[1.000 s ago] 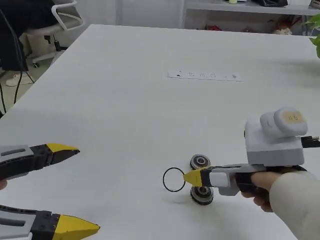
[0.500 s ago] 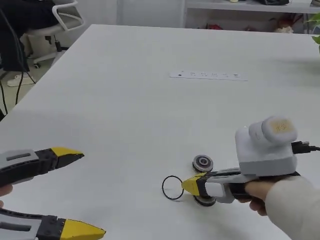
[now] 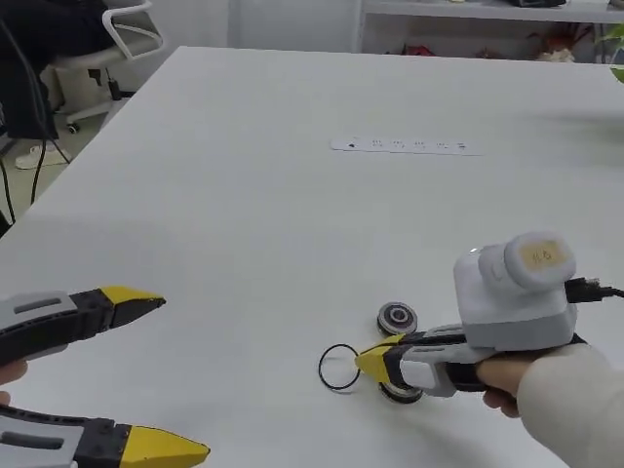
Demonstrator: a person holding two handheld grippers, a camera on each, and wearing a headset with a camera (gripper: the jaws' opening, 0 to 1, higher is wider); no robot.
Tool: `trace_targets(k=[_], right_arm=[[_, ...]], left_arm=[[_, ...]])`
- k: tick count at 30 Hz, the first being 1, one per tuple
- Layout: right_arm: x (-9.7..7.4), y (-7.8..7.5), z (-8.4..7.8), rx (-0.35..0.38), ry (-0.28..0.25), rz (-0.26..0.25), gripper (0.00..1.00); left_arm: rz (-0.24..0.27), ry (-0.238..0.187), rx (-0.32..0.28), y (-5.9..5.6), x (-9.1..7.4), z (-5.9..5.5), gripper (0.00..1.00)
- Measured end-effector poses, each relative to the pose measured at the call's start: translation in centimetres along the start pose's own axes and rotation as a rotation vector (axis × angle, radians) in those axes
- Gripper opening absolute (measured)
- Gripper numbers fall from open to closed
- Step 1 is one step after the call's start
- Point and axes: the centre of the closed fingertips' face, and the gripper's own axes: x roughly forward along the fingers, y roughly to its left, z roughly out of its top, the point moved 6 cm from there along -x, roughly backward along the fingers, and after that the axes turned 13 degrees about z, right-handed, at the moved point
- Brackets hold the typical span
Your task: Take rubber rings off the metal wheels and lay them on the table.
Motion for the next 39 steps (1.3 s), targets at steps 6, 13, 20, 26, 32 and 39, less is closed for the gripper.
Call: trace_targets(k=[6,13,20,26,32,39], right_arm=[[-0.5,-0.3,0.1,0.008,-0.014,-0.016,0.03],[-1.2,-0.3,1.0,-0.003,-0.045,-0.025,0.04],[-2.0,0.0,2.1,-0.048,-0.053,-0.027,0.07],[-3.1,0.2,3.2,-0.081,-0.084,-0.031,0.08],[-4.2,0.1,4.1,-0.074,-0.143,-0.031,0.11],[-5.0,0.4,4.9,-0.083,-0.182,-0.028,0.13]], left_arm=[[0.001,-0.009,0.003,0.1,0.0,0.4,0.86],[0.009,-0.02,0.004,0.2,0.0,1.0,0.86],[0.015,-0.016,0.018,0.0,0.3,1.7,0.86],[0.019,-0.026,0.038,0.3,0.6,2.7,0.86],[0.019,-0.03,0.052,0.5,0.8,3.3,0.86],[0.009,-0.027,0.079,0.4,1.2,3.9,0.86]])
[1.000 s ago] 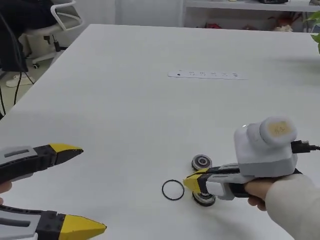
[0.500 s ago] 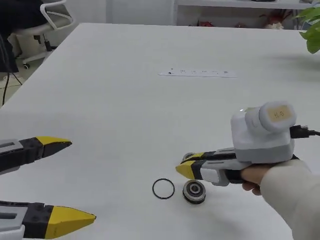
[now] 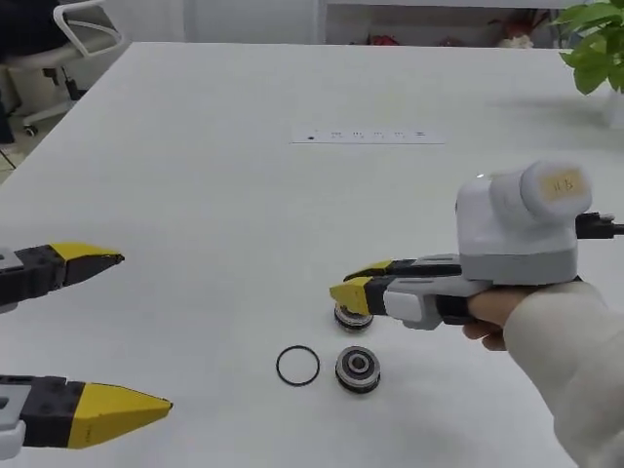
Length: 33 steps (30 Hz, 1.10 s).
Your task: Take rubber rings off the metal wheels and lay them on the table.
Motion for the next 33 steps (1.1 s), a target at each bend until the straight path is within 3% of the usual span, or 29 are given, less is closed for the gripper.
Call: trace_targets(k=[6,16,23,33], right_arm=[[-0.7,-0.3,0.2,0.002,-0.017,0.003,0.14],[-1.0,0.1,-0.6,-0.026,0.038,0.043,0.2],[-1.6,0.0,-0.6,-0.048,0.041,0.062,0.23],[-2.7,-0.8,-1.9,-0.067,0.08,0.085,0.24]], left_arm=[[-0.01,-0.012,0.02,-0.2,0.4,0.9,0.86],[-0.043,-0.027,0.05,-0.6,1.3,2.3,0.85],[-0.054,-0.04,0.051,-0.7,1.8,2.8,0.85],[-0.069,-0.059,0.051,-0.8,2.4,3.7,0.85]])
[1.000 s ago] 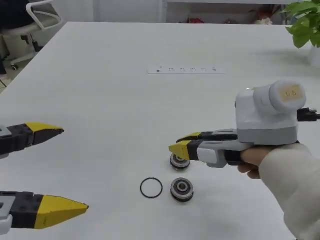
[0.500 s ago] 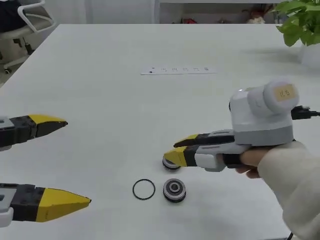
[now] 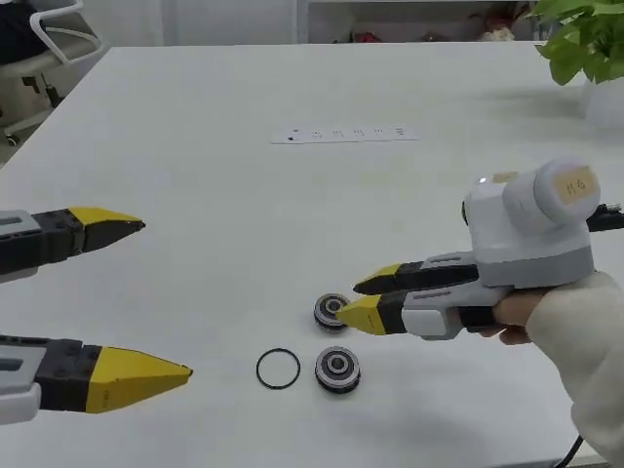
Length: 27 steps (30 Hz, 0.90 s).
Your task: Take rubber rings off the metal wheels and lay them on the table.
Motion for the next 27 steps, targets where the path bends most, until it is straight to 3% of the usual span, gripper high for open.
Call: trace_targets(k=[9,20,27], right_arm=[[0.2,-0.2,-1.3,0.0,0.05,0.021,0.25],[1.1,-0.1,-3.8,0.002,0.171,0.065,0.26],[1.4,-0.3,-4.7,-0.01,0.218,0.069,0.27]], left_arm=[[-0.028,-0.016,0.021,-0.3,1.3,1.1,0.84],[-0.087,-0.045,0.041,-1.0,3.6,2.1,0.8],[-0.128,-0.069,0.062,-1.7,5.3,3.7,0.77]])
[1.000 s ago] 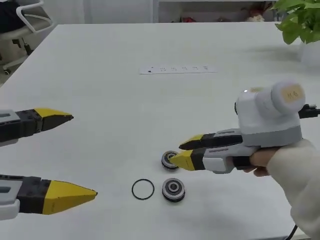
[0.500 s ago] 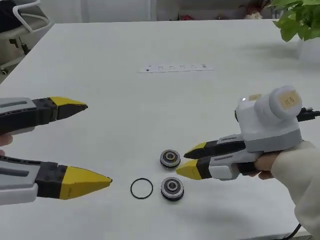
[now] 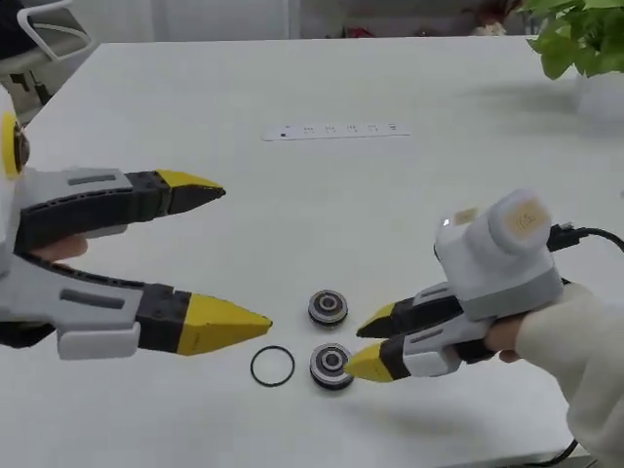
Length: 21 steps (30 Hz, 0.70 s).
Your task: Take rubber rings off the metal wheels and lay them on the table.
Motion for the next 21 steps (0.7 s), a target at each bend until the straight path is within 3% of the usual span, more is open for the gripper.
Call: trace_targets(k=[7,11,14,21], right_arm=[[0.2,0.0,-0.4,-0.016,0.032,0.006,0.27],[0.2,-0.1,-0.4,-0.016,0.026,0.001,0.28],[0.2,-0.1,-0.3,-0.021,0.025,0.0,0.27],[0.5,-0.1,-0.5,-0.039,0.044,0.003,0.26]], left_arm=[[-0.02,-0.04,0.03,-0.3,2.3,2.2,0.76],[-0.032,-0.052,0.036,-0.4,3.4,2.3,0.74],[-0.047,-0.047,0.034,-0.6,4.4,1.4,0.69],[-0.037,0.013,-0.031,-1.1,6.6,-2.1,0.61]])
